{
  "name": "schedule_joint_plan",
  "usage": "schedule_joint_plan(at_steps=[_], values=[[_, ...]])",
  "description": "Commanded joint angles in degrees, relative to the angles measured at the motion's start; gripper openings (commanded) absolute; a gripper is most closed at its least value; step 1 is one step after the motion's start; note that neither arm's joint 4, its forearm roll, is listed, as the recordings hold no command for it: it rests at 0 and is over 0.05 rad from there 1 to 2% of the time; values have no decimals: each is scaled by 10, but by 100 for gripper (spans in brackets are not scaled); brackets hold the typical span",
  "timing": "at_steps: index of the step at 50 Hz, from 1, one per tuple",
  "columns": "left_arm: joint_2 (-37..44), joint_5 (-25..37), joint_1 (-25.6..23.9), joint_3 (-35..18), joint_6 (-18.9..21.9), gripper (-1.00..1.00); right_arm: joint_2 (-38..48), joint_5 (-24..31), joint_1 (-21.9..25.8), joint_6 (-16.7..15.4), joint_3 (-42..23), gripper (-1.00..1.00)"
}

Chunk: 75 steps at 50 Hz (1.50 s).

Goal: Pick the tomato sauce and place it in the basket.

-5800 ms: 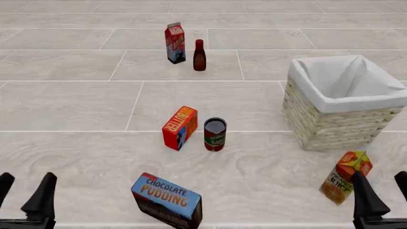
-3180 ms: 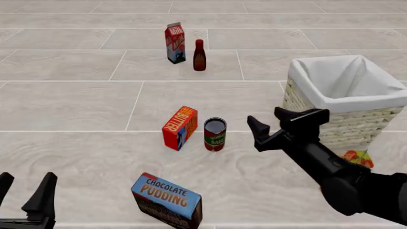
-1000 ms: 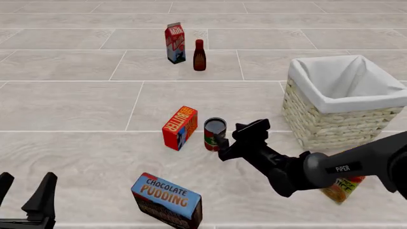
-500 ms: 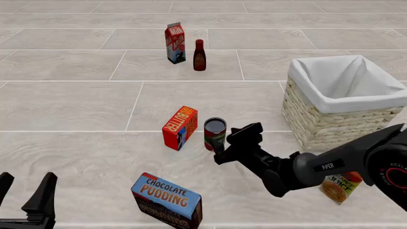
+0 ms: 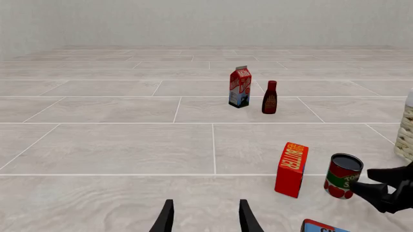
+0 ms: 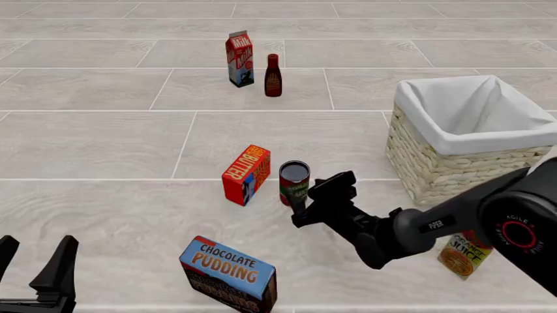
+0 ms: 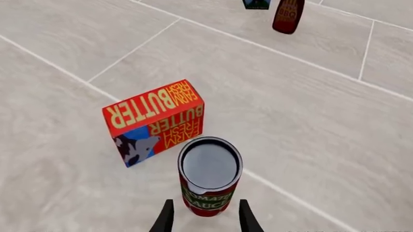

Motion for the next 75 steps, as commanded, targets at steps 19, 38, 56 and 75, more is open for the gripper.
schedule_joint_plan(at_steps=[19,38,56,75], values=[[0,0,0,0,0,100,37,-1,-8,-2,-24,100],[0,0,0,0,0,100,53,-1,-10,-4,-35,100],[0,0,0,0,0,100,59,2,-8,-6,-41,100],[0,0,0,0,0,100,65,6,-3,-11,-48,100]])
